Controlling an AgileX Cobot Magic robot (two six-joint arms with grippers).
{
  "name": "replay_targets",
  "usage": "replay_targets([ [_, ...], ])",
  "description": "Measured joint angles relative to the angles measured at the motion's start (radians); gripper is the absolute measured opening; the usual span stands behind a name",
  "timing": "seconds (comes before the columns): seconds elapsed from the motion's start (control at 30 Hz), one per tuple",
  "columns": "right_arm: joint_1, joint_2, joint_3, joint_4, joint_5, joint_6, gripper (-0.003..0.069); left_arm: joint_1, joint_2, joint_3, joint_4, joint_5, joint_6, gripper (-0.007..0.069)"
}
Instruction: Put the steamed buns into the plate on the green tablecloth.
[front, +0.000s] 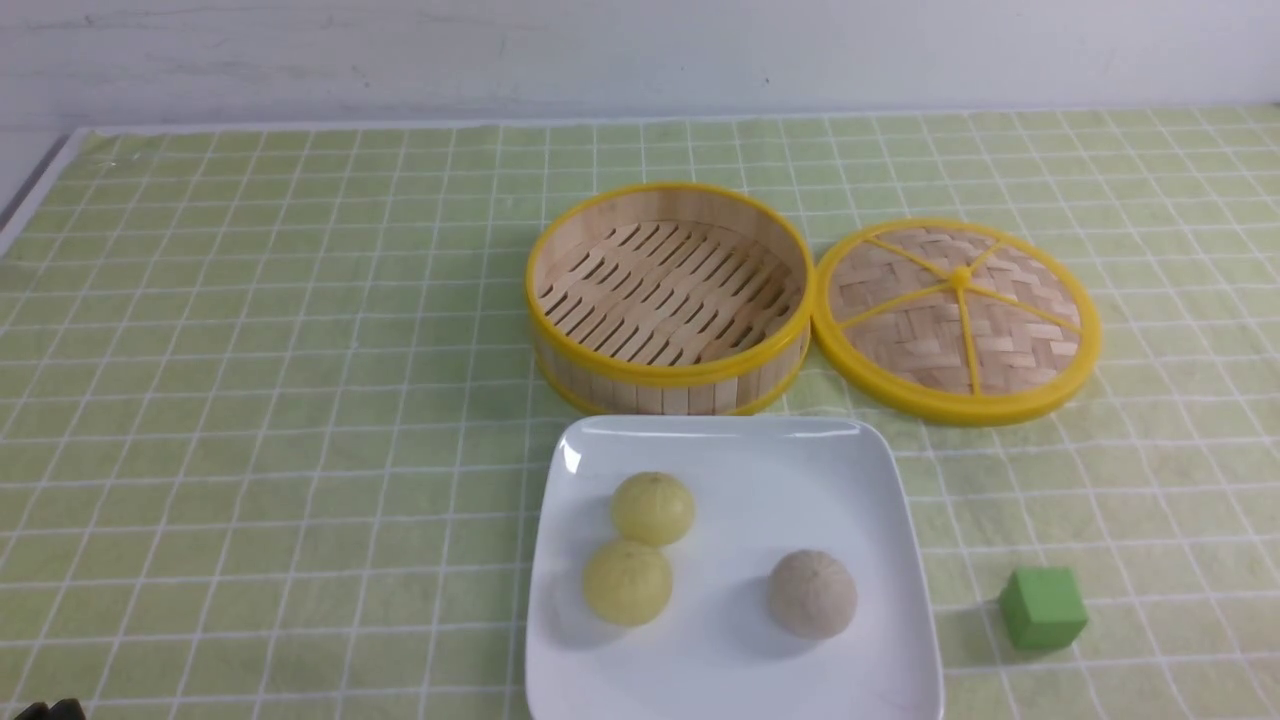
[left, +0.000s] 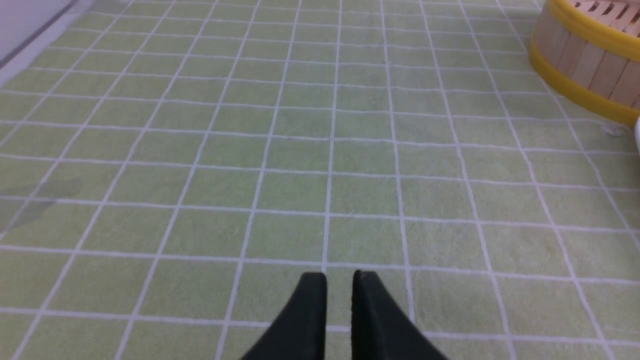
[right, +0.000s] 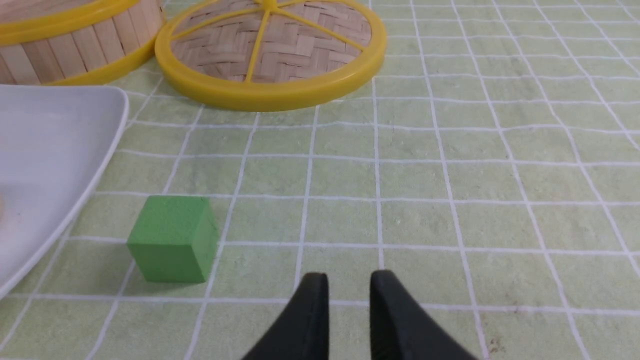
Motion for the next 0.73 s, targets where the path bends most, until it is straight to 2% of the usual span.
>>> replay_targets([
  [0.73,0.000,0.000,0.000,0.000,0.000,0.000,0.0177,0.000,0.000,0.000,0.002,0.001,0.000,0.0127],
])
